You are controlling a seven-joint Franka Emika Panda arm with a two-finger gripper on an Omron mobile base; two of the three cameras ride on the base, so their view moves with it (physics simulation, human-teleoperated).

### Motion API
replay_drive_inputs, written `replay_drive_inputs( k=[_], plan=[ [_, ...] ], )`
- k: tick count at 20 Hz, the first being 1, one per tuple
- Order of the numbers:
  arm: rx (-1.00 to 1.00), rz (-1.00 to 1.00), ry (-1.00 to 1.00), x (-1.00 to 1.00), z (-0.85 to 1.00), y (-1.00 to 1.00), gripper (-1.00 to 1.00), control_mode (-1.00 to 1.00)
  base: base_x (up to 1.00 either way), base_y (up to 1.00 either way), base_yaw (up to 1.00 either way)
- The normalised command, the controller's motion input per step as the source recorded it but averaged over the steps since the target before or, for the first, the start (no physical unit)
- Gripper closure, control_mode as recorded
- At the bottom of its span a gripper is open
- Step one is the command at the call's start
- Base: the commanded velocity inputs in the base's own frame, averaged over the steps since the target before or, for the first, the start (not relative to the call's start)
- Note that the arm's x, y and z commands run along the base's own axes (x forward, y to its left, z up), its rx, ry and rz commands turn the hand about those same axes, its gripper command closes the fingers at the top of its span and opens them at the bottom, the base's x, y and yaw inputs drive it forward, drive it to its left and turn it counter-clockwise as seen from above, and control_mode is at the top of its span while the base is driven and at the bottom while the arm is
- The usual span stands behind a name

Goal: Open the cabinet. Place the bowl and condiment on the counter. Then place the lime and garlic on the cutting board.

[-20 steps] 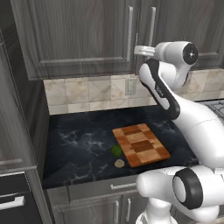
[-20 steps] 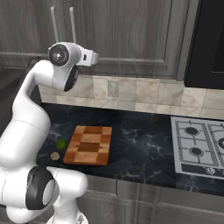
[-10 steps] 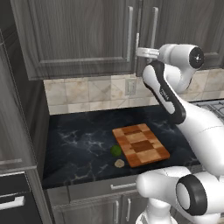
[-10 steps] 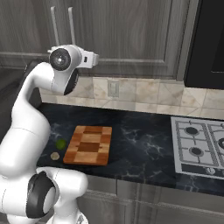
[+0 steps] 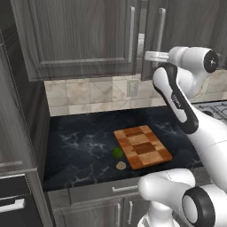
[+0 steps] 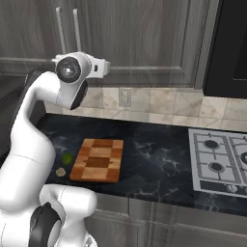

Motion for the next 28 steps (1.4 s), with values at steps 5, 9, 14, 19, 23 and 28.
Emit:
replay_drive_inputs(
  k=[5,9,14,19,23,28],
  plan=[
    [0.0,0.02,-0.01,-0.65,0.51,-0.62,1.0,-1.0,0.0,0.0,0.0],
    [0.0,0.01,-0.01,-0.64,0.52,-0.63,1.0,-1.0,0.0,0.0,0.0],
    [0.0,0.01,0.0,-0.62,0.53,-0.63,1.0,-1.0,0.0,0.0,0.0],
    [0.0,0.0,0.0,-0.58,0.54,-0.63,1.0,-1.0,0.0,0.0,0.0],
    [0.0,0.0,0.0,-0.59,0.49,-0.67,1.0,-1.0,0.0,0.0,0.0],
    [0.0,0.0,0.0,-0.59,0.45,-0.72,1.0,-1.0,0.0,0.0,0.0]
  ],
)
